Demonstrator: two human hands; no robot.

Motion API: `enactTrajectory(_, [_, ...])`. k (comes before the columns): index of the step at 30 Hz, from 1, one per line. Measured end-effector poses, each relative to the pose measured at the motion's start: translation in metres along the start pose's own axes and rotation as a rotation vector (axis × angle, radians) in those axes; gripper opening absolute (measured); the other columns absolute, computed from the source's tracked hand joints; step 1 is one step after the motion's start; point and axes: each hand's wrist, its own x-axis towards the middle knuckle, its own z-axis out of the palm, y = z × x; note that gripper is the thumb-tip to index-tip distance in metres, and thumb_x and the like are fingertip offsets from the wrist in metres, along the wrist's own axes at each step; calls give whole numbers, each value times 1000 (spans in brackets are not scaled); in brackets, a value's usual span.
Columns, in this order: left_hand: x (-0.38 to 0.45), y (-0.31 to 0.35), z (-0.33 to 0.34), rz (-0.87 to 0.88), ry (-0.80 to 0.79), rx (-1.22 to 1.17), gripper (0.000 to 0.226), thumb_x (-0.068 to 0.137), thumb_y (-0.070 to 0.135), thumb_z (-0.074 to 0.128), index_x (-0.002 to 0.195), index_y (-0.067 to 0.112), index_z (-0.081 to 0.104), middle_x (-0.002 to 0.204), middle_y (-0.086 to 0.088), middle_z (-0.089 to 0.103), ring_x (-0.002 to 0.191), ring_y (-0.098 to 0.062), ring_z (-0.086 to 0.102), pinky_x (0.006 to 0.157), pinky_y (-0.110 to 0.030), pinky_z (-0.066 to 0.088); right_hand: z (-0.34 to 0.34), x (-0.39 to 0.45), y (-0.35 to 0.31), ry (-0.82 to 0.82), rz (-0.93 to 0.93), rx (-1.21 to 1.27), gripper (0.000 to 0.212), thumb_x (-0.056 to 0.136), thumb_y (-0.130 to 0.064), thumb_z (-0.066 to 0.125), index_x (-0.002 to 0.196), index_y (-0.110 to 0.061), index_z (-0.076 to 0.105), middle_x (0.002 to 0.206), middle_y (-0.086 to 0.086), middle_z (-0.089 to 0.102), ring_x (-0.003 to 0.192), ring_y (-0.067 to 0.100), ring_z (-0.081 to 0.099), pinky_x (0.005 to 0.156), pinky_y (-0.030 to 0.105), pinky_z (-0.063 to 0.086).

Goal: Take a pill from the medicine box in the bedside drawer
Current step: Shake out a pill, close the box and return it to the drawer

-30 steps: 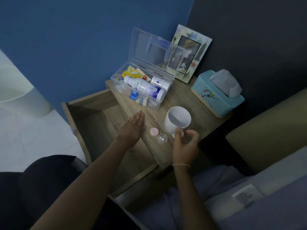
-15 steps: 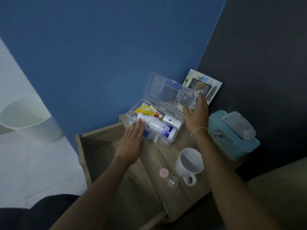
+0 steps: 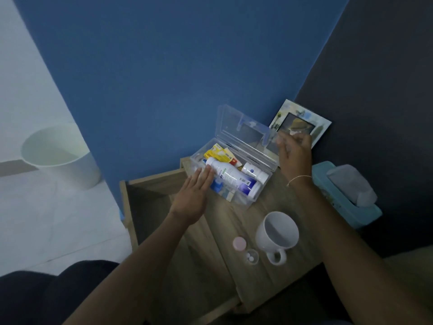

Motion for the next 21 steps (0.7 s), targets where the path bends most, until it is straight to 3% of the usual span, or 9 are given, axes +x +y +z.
enactTrajectory(4, [-4, 1, -2, -45, 4, 7, 69, 95, 10, 33, 152, 16, -6, 162, -1, -8, 150, -19, -8, 120, -32, -1, -1, -18, -4, -126, -58, 8, 27, 84, -26, 71, 108, -18, 63, 149, 13, 36, 134, 33, 37, 101, 33, 39])
enactTrajectory(8, [-13, -1, -7, -168, 29, -26, 74, 92, 10, 39, 152, 10, -5, 162, -7, -6, 150, -22, -3, 123, -35, 4, 4, -38, -14, -353, -136, -161, 69, 72, -38, 77, 134, -32, 47, 123, 6, 63, 105, 34, 52, 86, 44, 49])
enactTrajectory(10, [-16, -1, -10, -166, 54, -28, 75, 91, 10, 39, 152, 9, -4, 162, -8, -6, 150, -22, -3, 122, -35, 5, 11, -47, -17, -387, -208, -252, 72, 69, -39, 77, 136, -31, 49, 117, 8, 64, 100, 34, 53, 84, 46, 49])
enactTrajectory(15, [-13, 0, -21, -87, 87, 13, 76, 89, 9, 41, 152, 9, -1, 162, -8, -2, 150, -24, 0, 124, -36, 8, 29, -67, -17, -501, -182, -98, 72, 68, -17, 82, 134, -24, 54, 119, 14, 45, 106, 30, 52, 92, 47, 51])
enactTrajectory(19, [-6, 3, -22, -41, 82, 43, 77, 89, 8, 42, 152, 13, -2, 163, -5, -4, 150, -23, -2, 121, -34, 4, 35, -68, -13, -542, -191, -108, 70, 72, -14, 81, 135, -23, 53, 154, 14, 27, 137, 31, 34, 108, 41, 42])
enactTrajectory(21, [-2, 5, -21, -35, 71, 46, 77, 90, 8, 41, 152, 16, -3, 163, -3, -5, 150, -22, -3, 122, -36, 5, 35, -67, -13, -569, -200, -139, 69, 75, -17, 79, 137, -24, 51, 159, 9, 22, 140, 30, 29, 108, 40, 38])
